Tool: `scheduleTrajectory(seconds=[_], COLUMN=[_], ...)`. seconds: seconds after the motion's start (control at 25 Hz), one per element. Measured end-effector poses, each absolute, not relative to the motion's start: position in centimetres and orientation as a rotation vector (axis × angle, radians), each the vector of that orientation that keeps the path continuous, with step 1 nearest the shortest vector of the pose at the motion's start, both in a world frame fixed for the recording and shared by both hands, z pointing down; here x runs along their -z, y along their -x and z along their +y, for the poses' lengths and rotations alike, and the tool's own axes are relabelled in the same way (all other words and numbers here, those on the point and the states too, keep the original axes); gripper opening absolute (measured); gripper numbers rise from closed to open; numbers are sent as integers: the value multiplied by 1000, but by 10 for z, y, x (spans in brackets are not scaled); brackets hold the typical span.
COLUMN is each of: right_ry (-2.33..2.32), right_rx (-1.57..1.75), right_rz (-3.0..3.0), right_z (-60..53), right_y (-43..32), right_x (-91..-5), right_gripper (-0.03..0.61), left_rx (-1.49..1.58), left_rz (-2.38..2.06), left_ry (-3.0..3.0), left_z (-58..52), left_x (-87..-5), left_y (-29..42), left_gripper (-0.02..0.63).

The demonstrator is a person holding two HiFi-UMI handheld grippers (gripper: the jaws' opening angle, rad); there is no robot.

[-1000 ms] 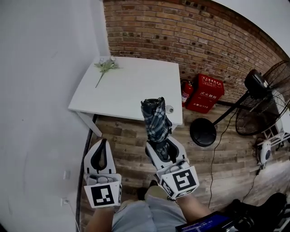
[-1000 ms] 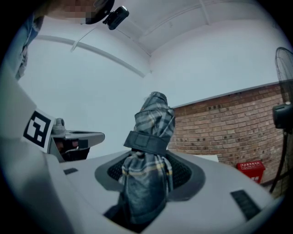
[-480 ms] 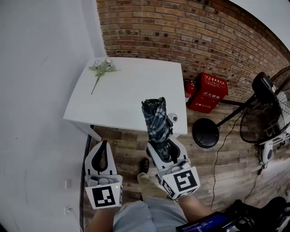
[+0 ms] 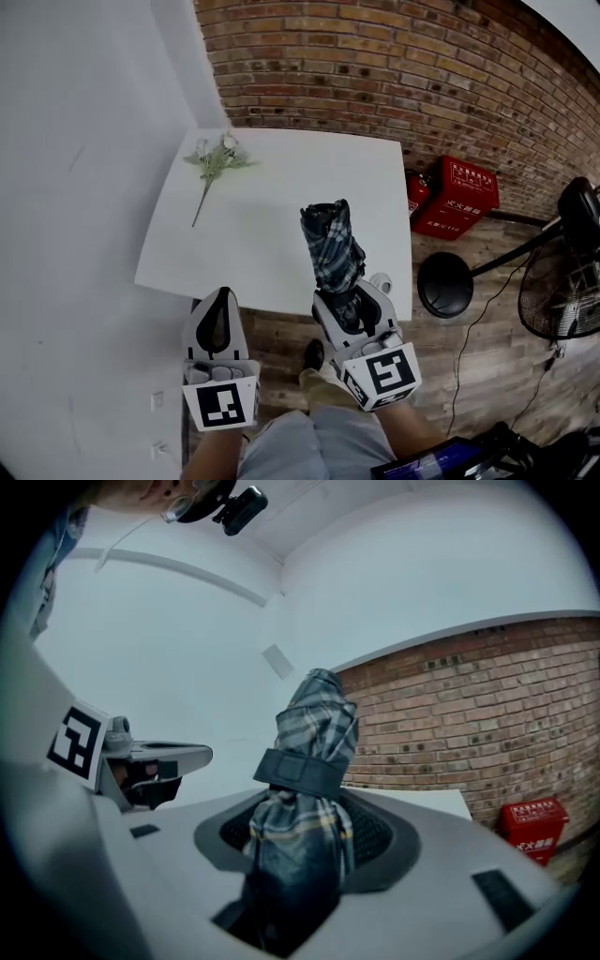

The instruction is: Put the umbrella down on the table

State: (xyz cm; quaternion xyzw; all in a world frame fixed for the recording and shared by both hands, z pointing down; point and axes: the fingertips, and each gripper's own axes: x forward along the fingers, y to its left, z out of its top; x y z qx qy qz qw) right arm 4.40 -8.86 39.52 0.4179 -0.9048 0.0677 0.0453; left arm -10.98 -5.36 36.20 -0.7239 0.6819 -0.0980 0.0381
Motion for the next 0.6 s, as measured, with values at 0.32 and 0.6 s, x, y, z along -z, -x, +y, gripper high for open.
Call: scheduleTrajectory(seconds=[0.32,0.6], right_ry=[-1270,-1264], right_rx=[-199,-147], right_rz=[-2777,-2804], right_z=[-153,-181], right_y=[-28,-11], right_x=[-387,-361], right_gripper=[207,207], left_rx=[273,220], left_rz=[2038,2023], left_ry=[2241,2217], left_z=[-124,-153], left_x=[-347,-321], left_y=[110,123], left_gripper=[9,9])
